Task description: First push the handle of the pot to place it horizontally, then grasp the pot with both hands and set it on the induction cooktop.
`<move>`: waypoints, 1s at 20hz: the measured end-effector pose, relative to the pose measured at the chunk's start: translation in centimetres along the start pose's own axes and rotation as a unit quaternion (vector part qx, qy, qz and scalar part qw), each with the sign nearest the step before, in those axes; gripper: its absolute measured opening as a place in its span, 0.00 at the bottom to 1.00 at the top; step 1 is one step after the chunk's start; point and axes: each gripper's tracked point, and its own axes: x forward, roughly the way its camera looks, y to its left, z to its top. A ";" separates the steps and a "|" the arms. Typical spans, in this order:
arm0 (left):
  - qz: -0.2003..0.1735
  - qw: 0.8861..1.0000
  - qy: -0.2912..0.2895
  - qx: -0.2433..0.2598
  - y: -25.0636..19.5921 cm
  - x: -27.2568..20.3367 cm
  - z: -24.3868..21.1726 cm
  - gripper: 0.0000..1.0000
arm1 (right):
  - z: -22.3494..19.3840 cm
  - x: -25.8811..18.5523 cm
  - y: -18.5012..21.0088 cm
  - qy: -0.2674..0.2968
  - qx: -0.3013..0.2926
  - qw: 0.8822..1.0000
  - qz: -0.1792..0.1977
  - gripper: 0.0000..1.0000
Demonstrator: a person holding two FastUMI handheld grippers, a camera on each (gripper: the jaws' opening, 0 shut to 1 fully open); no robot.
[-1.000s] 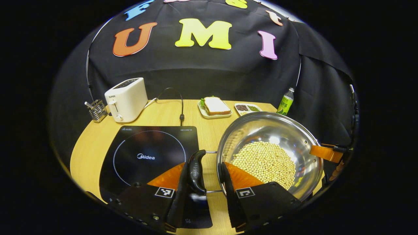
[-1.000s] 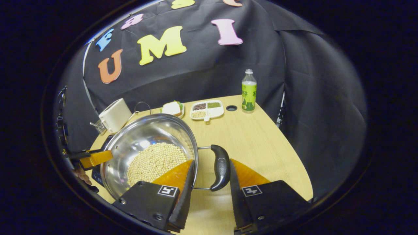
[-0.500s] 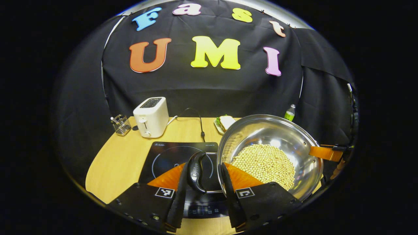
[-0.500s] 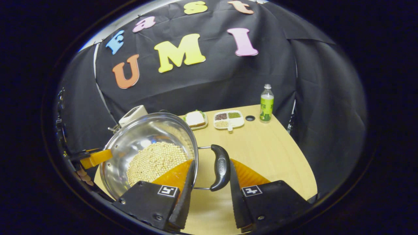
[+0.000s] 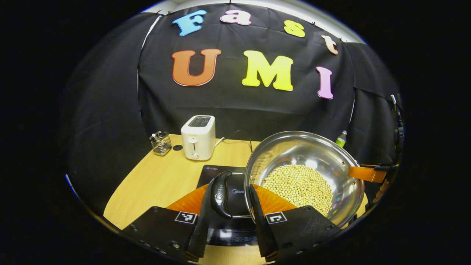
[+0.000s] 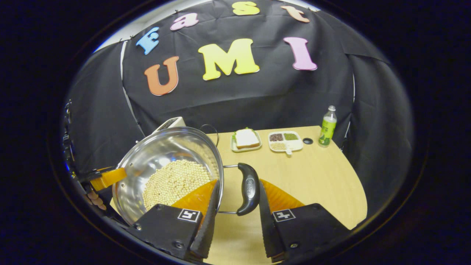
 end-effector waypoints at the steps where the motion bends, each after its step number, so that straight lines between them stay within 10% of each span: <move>1: 0.005 1.000 0.000 -0.004 1.1 0.4 -0.2 0.53 | -0.1 0.8 0.9 0.003 -0.003 1.000 0.003 0.57; 20: 0.039 0.998 0.046 -0.022 9.5 11.3 -3.2 0.53 | -2.5 16.2 7.0 0.042 -0.019 0.999 0.012 0.58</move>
